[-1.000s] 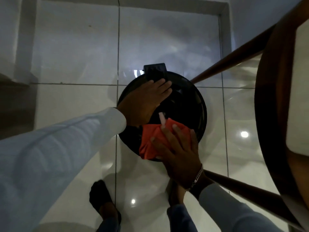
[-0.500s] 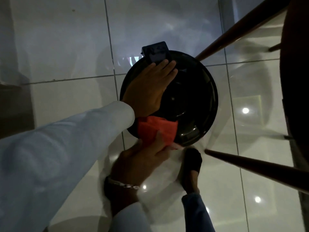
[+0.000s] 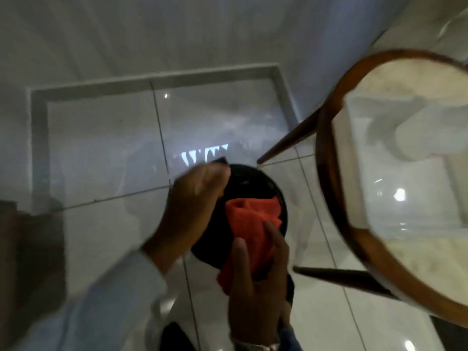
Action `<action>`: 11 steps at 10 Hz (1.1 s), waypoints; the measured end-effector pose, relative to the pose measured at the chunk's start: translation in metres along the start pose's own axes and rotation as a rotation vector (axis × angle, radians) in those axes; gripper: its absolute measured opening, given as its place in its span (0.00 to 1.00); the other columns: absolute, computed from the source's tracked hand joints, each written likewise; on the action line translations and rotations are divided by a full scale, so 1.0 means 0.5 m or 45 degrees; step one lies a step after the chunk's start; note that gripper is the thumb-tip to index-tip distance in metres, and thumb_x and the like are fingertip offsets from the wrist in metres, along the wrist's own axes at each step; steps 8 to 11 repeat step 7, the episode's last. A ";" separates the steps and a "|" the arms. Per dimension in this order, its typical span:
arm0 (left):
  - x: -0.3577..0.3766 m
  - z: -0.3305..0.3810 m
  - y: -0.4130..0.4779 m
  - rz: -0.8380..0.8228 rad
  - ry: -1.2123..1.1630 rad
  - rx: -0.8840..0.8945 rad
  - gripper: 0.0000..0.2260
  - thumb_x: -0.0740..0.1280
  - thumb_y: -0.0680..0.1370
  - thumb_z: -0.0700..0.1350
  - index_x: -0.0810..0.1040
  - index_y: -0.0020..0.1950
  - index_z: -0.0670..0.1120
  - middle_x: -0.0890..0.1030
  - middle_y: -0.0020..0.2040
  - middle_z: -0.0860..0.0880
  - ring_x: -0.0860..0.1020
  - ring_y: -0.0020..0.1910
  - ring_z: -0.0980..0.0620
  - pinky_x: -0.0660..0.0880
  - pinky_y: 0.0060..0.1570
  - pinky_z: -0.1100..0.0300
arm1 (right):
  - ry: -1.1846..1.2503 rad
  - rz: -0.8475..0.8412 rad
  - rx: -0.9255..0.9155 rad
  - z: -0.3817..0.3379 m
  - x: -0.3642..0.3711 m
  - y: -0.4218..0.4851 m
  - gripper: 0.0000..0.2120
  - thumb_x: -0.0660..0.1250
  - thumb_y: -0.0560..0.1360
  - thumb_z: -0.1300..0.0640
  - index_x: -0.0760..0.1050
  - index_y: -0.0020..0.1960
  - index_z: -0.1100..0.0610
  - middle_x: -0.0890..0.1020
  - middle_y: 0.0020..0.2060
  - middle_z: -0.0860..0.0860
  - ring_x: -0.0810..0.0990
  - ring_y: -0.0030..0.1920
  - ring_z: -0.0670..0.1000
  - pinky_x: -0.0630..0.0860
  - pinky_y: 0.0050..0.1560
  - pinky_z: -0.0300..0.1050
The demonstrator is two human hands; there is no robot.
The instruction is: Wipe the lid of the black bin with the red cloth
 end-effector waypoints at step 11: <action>0.348 0.313 -0.049 0.284 0.194 -0.068 0.14 0.65 0.77 0.40 0.77 0.63 0.46 0.80 0.60 0.53 0.78 0.55 0.58 0.73 0.51 0.73 | -0.855 -0.423 -0.155 -0.217 -0.362 0.449 0.29 0.71 0.73 0.51 0.66 0.70 0.53 0.77 0.65 0.57 0.76 0.63 0.59 0.72 0.65 0.53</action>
Point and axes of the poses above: each hand's wrist, its own y-axis towards the middle knuckle, its own x-axis out of the palm, z = x × y, the point moved 1 cm from there along y, towards the middle knuckle
